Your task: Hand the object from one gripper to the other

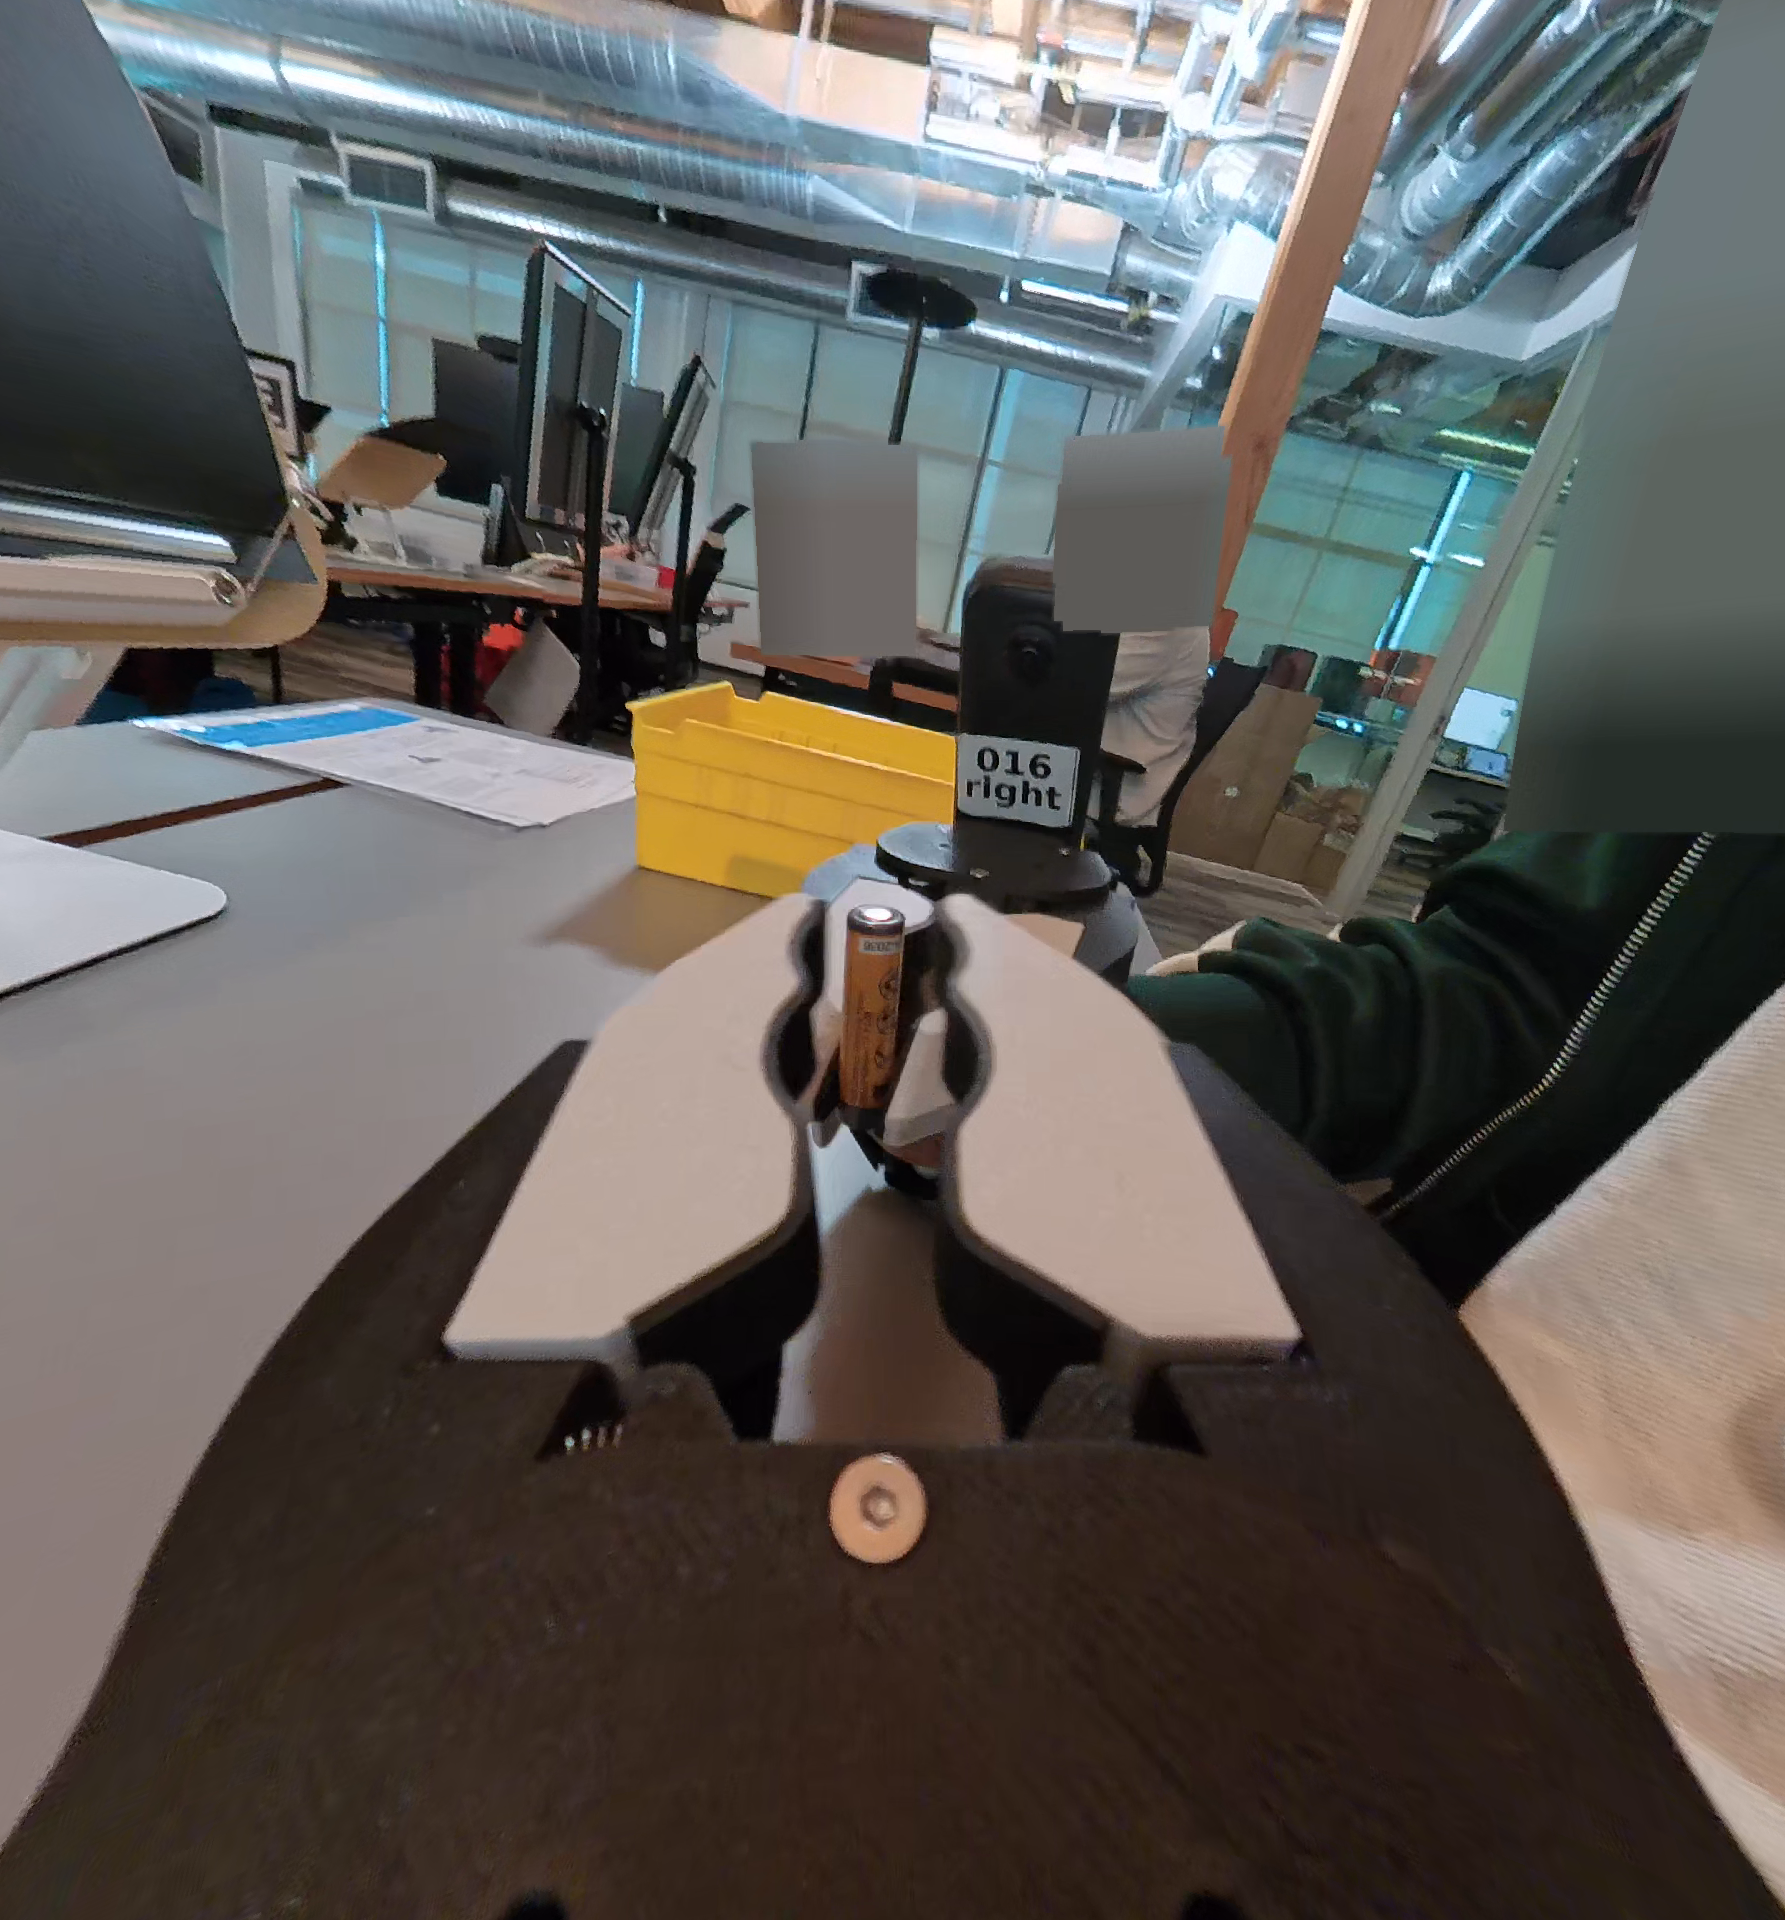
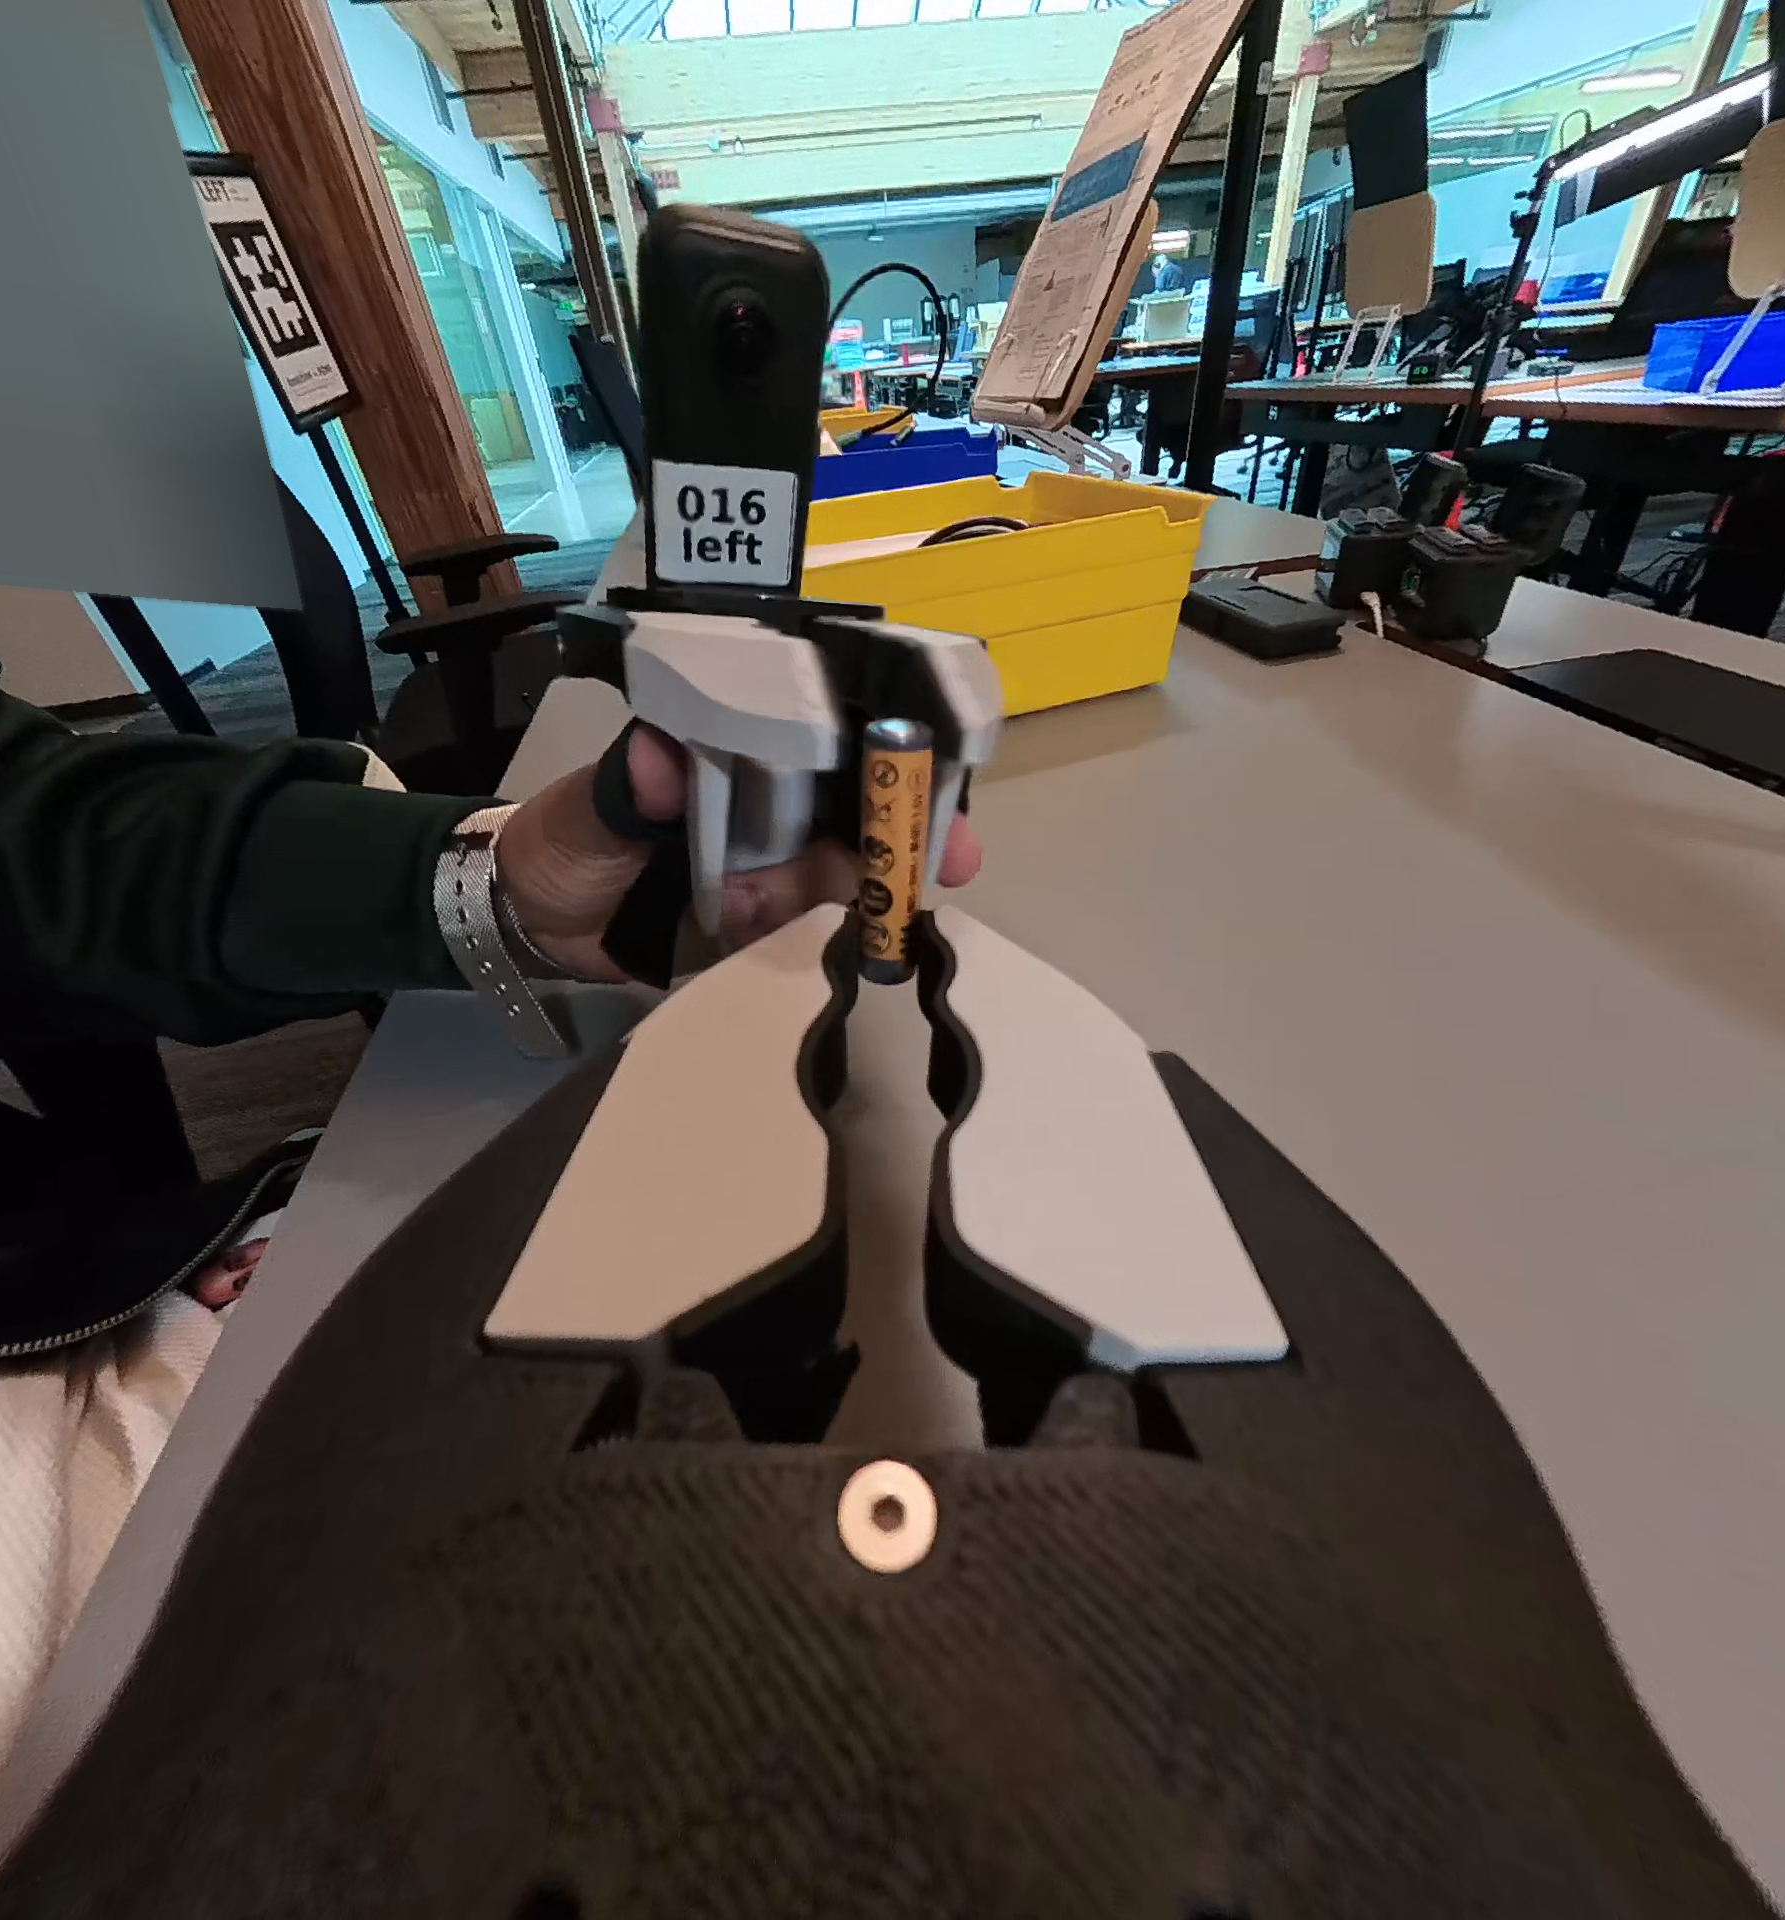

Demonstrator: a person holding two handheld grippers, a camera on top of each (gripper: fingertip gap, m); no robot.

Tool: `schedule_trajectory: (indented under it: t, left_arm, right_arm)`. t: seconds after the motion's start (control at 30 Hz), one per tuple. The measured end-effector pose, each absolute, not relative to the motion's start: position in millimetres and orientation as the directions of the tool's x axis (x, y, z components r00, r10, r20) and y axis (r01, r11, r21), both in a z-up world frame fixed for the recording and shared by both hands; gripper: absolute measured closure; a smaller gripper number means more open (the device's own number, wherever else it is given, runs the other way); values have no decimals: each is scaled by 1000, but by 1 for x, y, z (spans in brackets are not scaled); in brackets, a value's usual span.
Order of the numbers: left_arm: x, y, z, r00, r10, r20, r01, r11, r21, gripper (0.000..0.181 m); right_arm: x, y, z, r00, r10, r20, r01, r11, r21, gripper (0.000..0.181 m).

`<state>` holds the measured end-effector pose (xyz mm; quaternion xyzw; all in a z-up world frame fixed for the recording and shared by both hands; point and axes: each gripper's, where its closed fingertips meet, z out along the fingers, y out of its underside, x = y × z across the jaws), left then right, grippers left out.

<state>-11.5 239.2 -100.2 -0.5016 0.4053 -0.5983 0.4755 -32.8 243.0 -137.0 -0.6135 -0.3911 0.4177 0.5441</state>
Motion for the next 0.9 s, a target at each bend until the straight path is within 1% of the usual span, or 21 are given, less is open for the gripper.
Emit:
schedule_trajectory:
  t: [0.03,0.07,0.23,0.4,0.53,0.9]
  left_arm:
    - [-11,241,-98,-29,-976,215,180,-216,-960,147]
    - [-11,243,-97,-17,-976,217,191,-216,-957,139]
    - [-11,244,-101,-34,-967,251,182,-253,-950,141]
    - [-12,246,-103,-39,-961,274,176,-277,-945,144]
    - [-11,243,-106,-61,-958,279,160,-285,-945,154]
    - [-9,242,-108,-63,-960,274,142,-281,-949,155]
  right_arm:
    - [-33,243,-135,343,934,-95,11,-106,-994,171]
    - [-32,243,-134,343,934,-102,-2,-108,-994,171]
    - [-24,246,-125,350,928,-125,-55,-113,-992,171]
    - [-21,248,-125,355,927,-122,-55,-110,-992,171]
    - [-21,248,-125,355,927,-119,-48,-109,-993,171]
    - [-21,248,-126,358,927,-114,-39,-108,-993,171]
